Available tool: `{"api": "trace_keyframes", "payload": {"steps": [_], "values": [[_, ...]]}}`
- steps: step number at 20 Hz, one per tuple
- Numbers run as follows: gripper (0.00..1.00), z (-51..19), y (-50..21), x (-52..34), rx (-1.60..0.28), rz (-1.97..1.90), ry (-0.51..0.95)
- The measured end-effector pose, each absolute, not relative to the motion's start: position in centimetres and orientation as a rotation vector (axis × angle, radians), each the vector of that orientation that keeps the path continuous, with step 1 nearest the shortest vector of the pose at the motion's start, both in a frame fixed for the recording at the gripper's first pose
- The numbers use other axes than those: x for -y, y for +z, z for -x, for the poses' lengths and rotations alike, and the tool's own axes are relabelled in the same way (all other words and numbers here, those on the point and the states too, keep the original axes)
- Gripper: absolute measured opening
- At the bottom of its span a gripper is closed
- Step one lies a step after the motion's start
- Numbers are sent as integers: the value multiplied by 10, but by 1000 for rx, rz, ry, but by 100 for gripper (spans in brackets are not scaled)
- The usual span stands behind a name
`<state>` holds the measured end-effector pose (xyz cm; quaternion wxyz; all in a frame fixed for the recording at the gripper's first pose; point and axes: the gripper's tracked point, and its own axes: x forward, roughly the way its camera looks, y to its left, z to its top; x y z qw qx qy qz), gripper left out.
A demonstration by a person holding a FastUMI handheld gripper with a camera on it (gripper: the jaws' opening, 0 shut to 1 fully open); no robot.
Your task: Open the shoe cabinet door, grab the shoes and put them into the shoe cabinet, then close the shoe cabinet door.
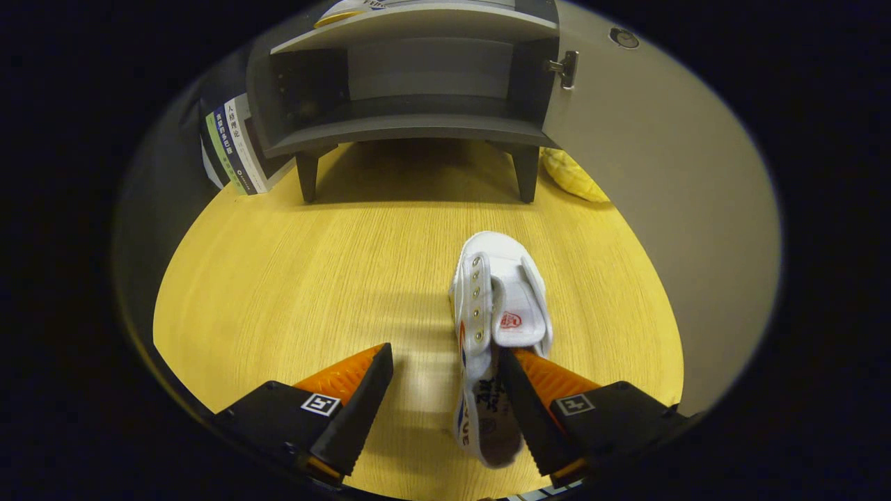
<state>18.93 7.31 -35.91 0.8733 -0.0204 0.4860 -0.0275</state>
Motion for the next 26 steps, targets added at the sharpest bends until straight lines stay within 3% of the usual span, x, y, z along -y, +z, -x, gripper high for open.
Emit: {"api": "trace_keyframes", "payload": {"steps": [2, 9, 10, 11, 15, 21, 26], "values": [[91, -201, -366, -70, -1019, 56, -63], [22, -217, -380, -55, -1044, 58, -98], [22, -216, -379, -56, -1047, 65, -97], [12, -216, -379, -59, -1045, 75, -84], [4, -216, -376, -59, -1044, 80, -62], [4, -216, -341, -75, -973, 100, -16], [4, -221, -263, -103, -813, 112, 77]]}}
